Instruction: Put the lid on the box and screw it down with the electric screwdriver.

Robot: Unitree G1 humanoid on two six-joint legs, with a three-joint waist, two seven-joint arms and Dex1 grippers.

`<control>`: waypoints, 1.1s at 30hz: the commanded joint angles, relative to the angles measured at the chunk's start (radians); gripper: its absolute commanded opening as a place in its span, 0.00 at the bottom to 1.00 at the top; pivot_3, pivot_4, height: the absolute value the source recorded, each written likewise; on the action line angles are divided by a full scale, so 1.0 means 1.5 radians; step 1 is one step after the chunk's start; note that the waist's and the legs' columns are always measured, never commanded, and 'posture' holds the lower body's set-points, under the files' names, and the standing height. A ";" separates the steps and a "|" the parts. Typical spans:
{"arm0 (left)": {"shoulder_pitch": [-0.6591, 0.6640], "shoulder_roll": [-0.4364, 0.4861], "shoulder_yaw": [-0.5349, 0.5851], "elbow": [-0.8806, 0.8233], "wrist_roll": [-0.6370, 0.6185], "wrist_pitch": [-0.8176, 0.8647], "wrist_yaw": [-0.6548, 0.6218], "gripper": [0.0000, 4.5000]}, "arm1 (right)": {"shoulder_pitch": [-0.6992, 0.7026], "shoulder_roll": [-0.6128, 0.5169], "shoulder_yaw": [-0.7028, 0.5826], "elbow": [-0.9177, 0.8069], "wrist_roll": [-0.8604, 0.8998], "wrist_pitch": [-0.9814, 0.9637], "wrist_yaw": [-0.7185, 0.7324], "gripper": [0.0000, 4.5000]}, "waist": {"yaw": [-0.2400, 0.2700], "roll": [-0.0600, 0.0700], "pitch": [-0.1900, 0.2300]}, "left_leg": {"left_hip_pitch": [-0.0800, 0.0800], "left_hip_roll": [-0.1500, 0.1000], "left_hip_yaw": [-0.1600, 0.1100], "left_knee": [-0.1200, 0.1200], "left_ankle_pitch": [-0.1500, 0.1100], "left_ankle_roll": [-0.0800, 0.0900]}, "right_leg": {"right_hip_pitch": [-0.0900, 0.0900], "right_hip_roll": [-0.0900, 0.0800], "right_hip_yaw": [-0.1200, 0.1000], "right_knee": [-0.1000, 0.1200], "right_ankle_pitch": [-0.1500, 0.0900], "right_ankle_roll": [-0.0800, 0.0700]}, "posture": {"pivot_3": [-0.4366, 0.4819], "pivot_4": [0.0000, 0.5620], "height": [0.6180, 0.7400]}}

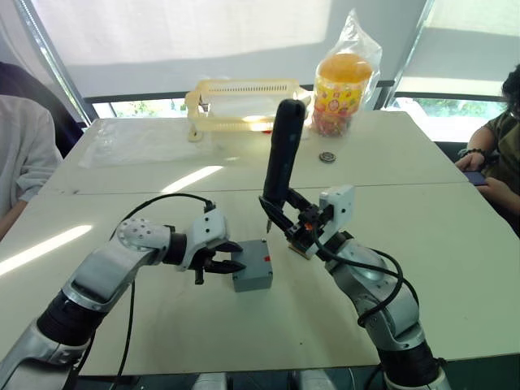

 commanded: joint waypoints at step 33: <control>0.007 0.007 -0.025 0.034 0.025 -0.003 -0.012 0.42 | 0.009 0.039 -0.008 -0.075 -0.004 -0.016 0.007 0.39 | 0.000 0.000 0.000 | 0.001 0.000 0.000 0.000 0.000 0.000 | 0.000 0.000 0.000 0.000 0.000 0.000 | 0.48 0.27 1.00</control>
